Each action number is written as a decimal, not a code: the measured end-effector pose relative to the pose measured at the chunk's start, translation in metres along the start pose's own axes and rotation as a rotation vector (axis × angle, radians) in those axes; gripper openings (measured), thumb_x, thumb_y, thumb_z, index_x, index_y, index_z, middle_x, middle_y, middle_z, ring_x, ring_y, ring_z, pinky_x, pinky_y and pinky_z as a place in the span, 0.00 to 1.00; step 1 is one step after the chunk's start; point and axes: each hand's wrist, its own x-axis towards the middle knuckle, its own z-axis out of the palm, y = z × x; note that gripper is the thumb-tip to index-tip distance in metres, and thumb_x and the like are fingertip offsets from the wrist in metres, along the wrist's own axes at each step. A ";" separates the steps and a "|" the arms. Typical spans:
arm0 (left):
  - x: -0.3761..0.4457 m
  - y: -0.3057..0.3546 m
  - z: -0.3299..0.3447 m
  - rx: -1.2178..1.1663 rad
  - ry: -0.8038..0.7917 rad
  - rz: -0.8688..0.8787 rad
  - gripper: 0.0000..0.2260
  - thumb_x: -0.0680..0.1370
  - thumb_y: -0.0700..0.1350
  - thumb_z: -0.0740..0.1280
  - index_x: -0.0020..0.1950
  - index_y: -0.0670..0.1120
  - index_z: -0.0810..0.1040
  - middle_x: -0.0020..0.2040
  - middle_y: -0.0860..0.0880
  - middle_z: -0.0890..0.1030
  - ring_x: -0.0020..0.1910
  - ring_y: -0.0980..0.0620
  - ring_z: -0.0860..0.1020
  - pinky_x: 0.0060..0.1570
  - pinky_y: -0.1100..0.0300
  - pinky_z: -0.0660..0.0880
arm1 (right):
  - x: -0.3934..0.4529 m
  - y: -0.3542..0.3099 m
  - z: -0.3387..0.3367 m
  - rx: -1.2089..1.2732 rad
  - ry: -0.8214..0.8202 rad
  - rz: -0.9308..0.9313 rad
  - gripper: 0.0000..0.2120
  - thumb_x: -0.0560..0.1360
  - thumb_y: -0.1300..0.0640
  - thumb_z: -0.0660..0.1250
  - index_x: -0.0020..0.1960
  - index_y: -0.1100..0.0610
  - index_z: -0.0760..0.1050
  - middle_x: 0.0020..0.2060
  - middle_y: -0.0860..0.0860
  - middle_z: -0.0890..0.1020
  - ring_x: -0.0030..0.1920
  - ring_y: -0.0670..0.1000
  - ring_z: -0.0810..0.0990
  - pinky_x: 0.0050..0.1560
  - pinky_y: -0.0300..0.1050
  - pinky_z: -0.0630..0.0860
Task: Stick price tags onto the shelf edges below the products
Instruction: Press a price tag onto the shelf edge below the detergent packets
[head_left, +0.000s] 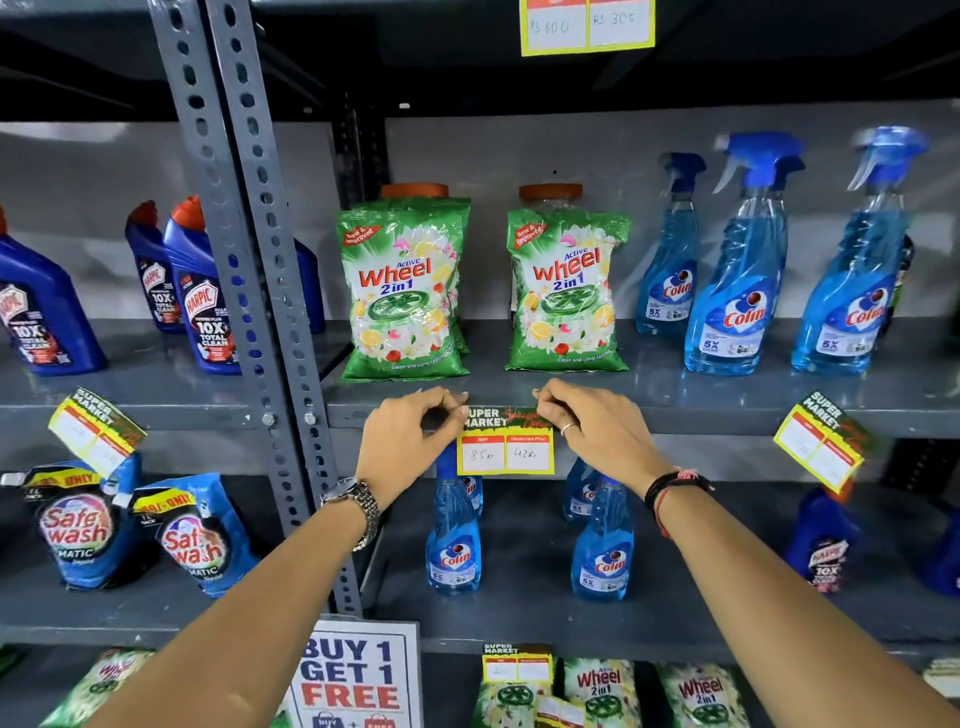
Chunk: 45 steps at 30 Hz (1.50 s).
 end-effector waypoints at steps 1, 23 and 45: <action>-0.003 -0.001 0.001 -0.024 -0.012 0.017 0.06 0.74 0.51 0.69 0.40 0.50 0.79 0.48 0.65 0.81 0.48 0.62 0.81 0.46 0.55 0.80 | -0.001 0.000 0.000 0.006 -0.008 -0.010 0.06 0.80 0.51 0.58 0.48 0.50 0.73 0.52 0.43 0.84 0.49 0.51 0.82 0.37 0.44 0.69; 0.004 0.014 0.010 0.057 0.113 -0.122 0.08 0.68 0.50 0.73 0.32 0.49 0.77 0.42 0.59 0.85 0.43 0.60 0.81 0.36 0.57 0.77 | 0.007 -0.005 0.008 -0.087 0.065 0.057 0.04 0.74 0.52 0.65 0.42 0.50 0.72 0.46 0.46 0.85 0.47 0.51 0.83 0.39 0.46 0.76; 0.004 0.001 0.007 0.111 0.044 -0.076 0.16 0.71 0.52 0.69 0.30 0.55 0.63 0.38 0.53 0.85 0.43 0.51 0.83 0.32 0.50 0.78 | 0.016 -0.008 0.002 0.016 0.053 0.147 0.08 0.71 0.56 0.71 0.46 0.49 0.72 0.45 0.45 0.87 0.49 0.51 0.83 0.46 0.49 0.78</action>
